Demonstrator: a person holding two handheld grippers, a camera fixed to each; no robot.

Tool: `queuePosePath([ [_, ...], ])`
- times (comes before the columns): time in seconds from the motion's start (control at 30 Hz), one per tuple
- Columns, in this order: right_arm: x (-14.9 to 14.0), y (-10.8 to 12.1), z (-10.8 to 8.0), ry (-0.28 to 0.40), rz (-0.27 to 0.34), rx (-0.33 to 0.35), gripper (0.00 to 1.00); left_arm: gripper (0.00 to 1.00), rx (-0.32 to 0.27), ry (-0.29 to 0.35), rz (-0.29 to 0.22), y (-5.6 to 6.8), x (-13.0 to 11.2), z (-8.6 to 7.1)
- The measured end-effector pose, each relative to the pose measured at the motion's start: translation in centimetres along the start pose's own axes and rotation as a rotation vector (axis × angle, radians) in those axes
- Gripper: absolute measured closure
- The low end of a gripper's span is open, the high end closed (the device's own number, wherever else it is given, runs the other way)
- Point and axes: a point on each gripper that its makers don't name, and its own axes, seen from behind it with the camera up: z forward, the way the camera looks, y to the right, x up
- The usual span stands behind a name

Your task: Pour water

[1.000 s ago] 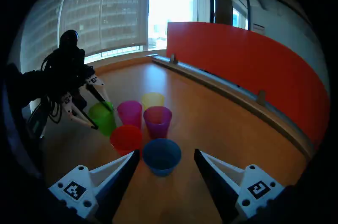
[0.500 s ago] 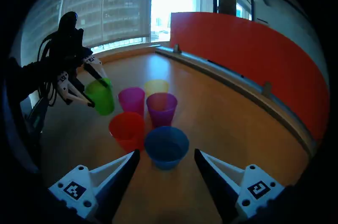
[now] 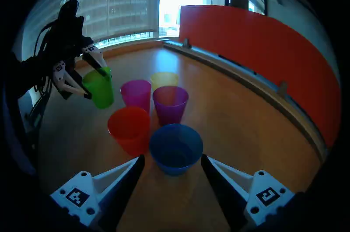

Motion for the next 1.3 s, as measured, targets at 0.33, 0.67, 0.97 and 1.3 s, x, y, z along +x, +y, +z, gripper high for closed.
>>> queuePosePath([
  [0.33, 0.0, 0.4, 1.8, 0.002, 0.011, -0.002, 0.00, 0.15, 0.005, -0.006, -0.001, -0.3, -0.5, 0.0],
  [0.67, 0.1, 0.5, 2.8, 0.007, 0.014, 0.003, 0.00, 0.15, 0.009, -0.010, -0.008, -0.7, -1.0, -0.1],
  [0.97, 0.1, 0.4, 3.2, 0.011, 0.009, 0.001, 0.08, 0.15, 0.005, -0.009, -0.014, -0.8, -1.2, 0.0],
  [1.3, 0.3, 0.6, 3.2, 0.035, 0.034, -0.006, 0.09, 0.15, 0.010, 0.000, -0.025, -0.9, -1.2, -0.1],
])
